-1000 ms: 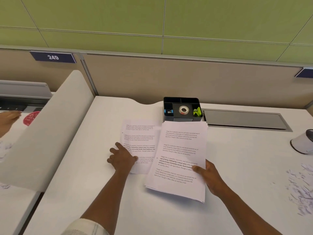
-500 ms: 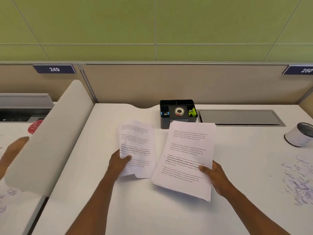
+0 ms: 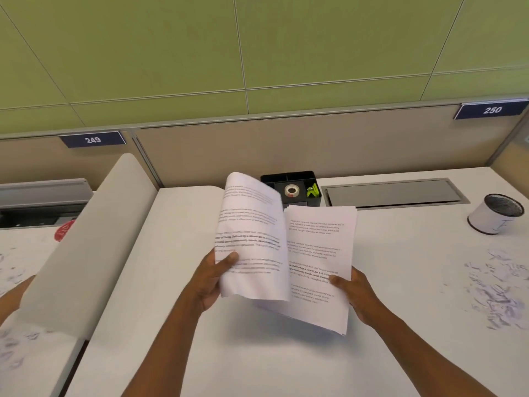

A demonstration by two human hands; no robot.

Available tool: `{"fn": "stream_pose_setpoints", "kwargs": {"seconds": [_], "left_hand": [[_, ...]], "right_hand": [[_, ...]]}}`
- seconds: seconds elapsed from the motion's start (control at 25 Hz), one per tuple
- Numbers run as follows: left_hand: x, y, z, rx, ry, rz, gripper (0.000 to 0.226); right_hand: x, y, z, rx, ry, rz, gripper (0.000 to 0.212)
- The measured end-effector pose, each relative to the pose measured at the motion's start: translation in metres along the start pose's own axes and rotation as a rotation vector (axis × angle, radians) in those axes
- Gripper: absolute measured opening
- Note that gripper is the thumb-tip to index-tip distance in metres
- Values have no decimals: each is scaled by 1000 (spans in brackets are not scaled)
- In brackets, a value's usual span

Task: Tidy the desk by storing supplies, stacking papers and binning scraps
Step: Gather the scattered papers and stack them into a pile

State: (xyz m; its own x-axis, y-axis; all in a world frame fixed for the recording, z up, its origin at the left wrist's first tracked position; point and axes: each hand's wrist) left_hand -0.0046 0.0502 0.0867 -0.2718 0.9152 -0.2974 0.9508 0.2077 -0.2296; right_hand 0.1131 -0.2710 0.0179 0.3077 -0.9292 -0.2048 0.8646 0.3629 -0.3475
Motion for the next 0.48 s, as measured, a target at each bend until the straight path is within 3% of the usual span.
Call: {"fn": "stream_pose_setpoints", "kwargs": {"seconds": [0.16,0.4,0.48], "left_hand": [[-46,0,18,52,117,13,58],[-82,7,34,-23,677,-238,63],[-90,11,36,15,683,-252,76]], "right_hand": [[4,-5,5,9,32,62,38],[33,-10,20,6,105,128,51],[44,-12,23,11,122,140,50]]}}
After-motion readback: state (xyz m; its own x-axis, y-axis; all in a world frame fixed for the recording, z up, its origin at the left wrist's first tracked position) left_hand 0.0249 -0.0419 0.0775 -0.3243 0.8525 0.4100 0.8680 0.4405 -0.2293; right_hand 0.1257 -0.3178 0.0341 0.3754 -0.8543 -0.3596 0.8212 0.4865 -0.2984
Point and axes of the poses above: each hand's wrist, its own y-axis towards the middle knuckle, its own x-axis out of the back of the hand, z = x × y, and after that the axes turned 4 degrees about y, right-handed
